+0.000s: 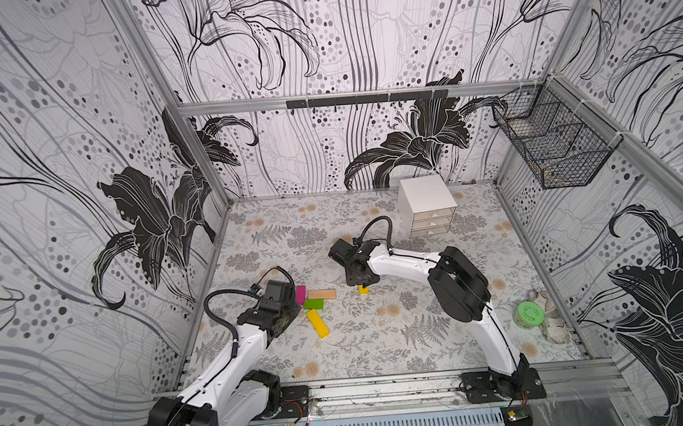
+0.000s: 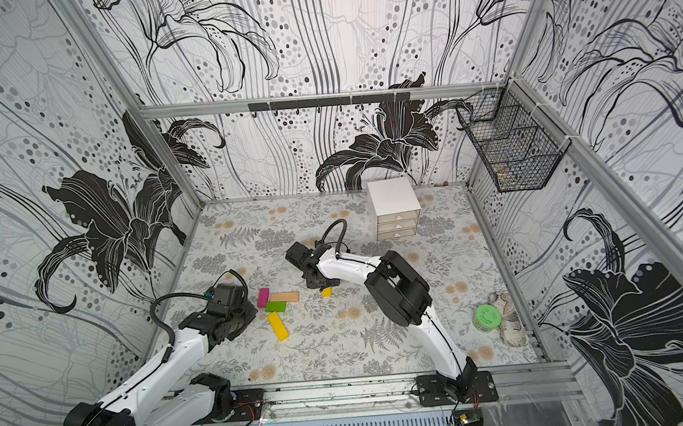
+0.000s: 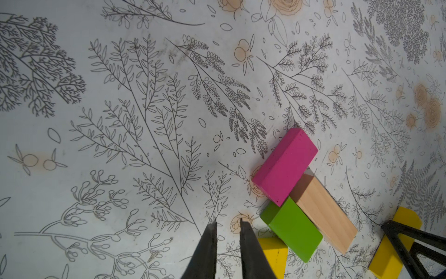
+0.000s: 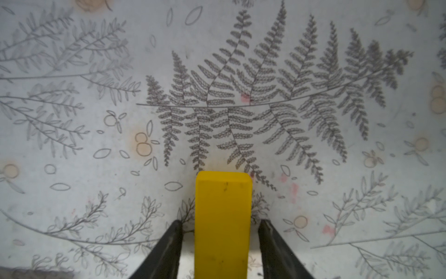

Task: Assemble the letter h with building blocks
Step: Place the building block at the center of the board, then pick up the building block from the center of the board.

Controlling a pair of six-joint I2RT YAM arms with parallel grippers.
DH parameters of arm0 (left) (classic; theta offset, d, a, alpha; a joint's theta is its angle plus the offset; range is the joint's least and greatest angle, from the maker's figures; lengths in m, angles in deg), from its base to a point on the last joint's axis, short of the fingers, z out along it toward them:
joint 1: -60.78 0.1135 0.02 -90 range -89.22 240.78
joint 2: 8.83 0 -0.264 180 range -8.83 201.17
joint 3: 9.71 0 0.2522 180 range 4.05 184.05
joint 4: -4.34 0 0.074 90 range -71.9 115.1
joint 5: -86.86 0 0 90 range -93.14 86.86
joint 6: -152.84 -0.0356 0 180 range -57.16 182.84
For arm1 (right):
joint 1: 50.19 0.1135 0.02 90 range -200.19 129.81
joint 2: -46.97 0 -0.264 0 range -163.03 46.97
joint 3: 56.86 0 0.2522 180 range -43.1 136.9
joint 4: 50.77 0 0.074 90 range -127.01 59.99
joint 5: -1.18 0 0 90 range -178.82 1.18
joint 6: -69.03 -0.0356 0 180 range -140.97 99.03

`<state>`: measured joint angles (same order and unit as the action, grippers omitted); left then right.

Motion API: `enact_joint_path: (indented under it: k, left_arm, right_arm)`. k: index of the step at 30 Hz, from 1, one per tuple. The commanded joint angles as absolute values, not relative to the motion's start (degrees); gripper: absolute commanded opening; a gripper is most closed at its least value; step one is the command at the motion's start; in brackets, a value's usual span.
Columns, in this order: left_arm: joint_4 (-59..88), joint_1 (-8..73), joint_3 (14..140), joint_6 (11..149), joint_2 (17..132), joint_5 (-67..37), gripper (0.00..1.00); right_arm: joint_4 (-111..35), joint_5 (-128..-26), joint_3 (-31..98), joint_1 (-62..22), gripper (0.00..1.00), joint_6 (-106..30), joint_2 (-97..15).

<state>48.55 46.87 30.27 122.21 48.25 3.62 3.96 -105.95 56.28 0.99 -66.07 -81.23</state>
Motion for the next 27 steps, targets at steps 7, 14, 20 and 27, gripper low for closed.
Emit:
enact_joint_path:
  k: [7,14,20,27]
  left_arm:
    - [49.3,47.1,29.6,122.9,48.3,6.3,0.30]
    - [50.6,47.2,32.3,122.6,48.0,6.7,0.50]
    - [52.1,47.6,34.0,123.4,48.2,7.8,0.58]
    - [52.8,49.6,35.6,124.1,47.3,6.6,0.57]
  right_arm:
    - [6.3,-107.2,57.9,1.0,0.69,-64.2,-76.5]
    - [0.9,-102.5,54.6,4.6,0.72,-55.4,-69.4]
    - [0.5,-95.6,58.0,7.7,0.74,-48.7,-73.7]
    - [3.0,-93.9,64.5,9.0,0.78,-42.6,-80.9]
